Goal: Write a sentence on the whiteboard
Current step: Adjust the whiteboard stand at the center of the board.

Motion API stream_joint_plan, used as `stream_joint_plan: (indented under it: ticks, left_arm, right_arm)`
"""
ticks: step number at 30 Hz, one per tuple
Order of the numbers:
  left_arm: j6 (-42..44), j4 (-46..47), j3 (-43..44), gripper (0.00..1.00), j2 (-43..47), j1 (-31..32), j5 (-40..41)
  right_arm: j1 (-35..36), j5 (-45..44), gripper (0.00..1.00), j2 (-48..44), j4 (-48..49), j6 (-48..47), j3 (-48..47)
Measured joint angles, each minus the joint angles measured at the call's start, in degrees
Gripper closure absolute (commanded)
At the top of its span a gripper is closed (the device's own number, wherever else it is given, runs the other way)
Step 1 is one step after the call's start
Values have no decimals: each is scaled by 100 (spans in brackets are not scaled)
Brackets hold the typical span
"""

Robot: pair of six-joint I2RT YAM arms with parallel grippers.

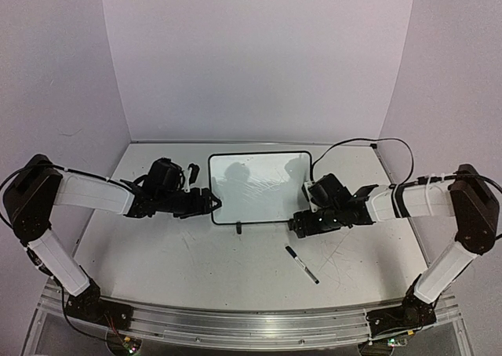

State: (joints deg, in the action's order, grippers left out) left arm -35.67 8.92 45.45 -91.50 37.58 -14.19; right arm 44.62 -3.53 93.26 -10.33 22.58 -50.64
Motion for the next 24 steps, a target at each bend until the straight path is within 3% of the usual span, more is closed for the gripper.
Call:
stream_joint_plan:
  ticks: [5, 10, 17, 18, 20, 22, 24]
  left_arm:
    - [-78, -13, -216, 13, 380, -1, 125]
    - [-106, -66, -364, 11, 951, -1, 256]
    - [-184, -141, -403, 10, 1311, 0, 383]
    - [-187, -163, -404, 10, 1340, -1, 396]
    - [-187, -175, -404, 10, 1374, -1, 413]
    - [-187, -203, -404, 10, 1399, -1, 431]
    - [-187, -208, -404, 10, 1401, -1, 433]
  right_arm:
    - [452, -220, 50, 859, 175, 176, -509]
    - [475, -816, 63, 1311, 288, 339, -653]
    - [424, -1519, 68, 1457, 378, 439, -696]
    - [410, -1595, 67, 1457, 389, 447, -690]
    - [322, -1665, 56, 1457, 474, 444, -644]
    - [207, -1656, 39, 1457, 576, 380, -606]
    - [134, -1575, 16, 1440, 631, 204, -577]
